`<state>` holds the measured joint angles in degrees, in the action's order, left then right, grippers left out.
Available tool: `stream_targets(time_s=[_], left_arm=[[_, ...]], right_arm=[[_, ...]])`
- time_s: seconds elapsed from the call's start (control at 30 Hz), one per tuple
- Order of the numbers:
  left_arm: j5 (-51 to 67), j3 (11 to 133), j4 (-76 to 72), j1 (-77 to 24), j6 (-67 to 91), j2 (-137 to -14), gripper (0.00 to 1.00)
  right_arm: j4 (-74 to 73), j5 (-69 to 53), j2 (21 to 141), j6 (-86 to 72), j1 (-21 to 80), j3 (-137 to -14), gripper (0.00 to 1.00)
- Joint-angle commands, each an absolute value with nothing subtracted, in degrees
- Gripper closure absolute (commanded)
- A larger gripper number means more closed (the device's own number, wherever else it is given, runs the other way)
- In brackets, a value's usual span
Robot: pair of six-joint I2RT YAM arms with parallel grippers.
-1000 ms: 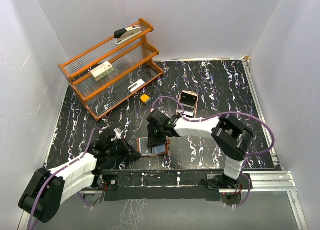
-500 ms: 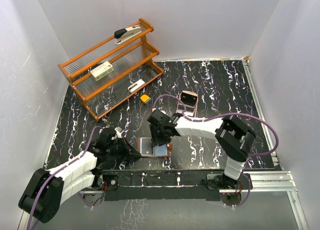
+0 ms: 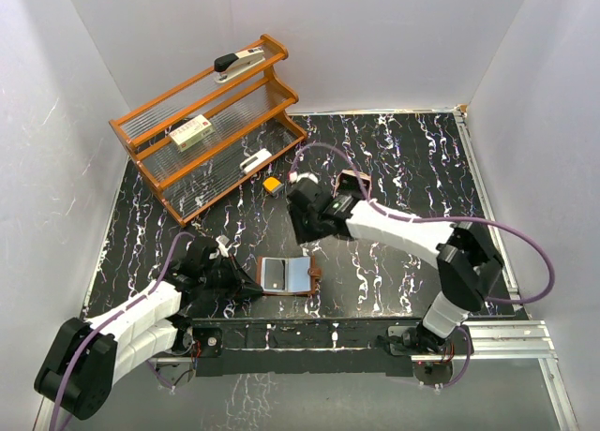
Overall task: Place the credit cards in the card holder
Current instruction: Insert the credit card into the card holder, then pick up the credit card from the storage box.
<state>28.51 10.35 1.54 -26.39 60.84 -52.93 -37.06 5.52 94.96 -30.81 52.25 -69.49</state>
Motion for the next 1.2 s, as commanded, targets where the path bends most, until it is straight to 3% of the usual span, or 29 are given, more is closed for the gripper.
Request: stream_targets(time_s=[0.0,0.17,0.27,0.37,0.5,0.63,1.17], left_arm=[[28.79,12.73,4.99,-26.72,58.31,-51.42,1.00],[29.51,12.57,4.28,-26.73,57.70,-51.78,1.00],[29.90,12.74,4.09,-26.69,57.31,-52.05,1.00],[30.06,12.91,4.15,-26.72,57.22,-51.68,1.00],[30.21,12.76,3.83,-26.72,57.39,-51.14,1.00],[30.49,12.66,3.82,-26.72,57.39,-50.94,1.00],[30.73,11.72,3.15,-26.69,58.68,-50.00,1.00]], right_arm=[[-35.88,14.47,90.43,-19.65,46.32,-75.56,0.67],[-26.39,16.41,87.03,-1.67,42.21,-72.79,0.65],[-24.24,23.82,87.71,2.92,39.48,-72.80,0.65],[-23.57,21.78,89.39,6.17,34.36,-74.67,0.64],[-22.33,19.17,91.71,12.05,30.83,-75.92,0.50],[-20.75,20.49,95.07,18.36,28.54,-77.58,0.46],[-19.54,15.49,108.84,28.12,24.62,-82.90,0.44]])
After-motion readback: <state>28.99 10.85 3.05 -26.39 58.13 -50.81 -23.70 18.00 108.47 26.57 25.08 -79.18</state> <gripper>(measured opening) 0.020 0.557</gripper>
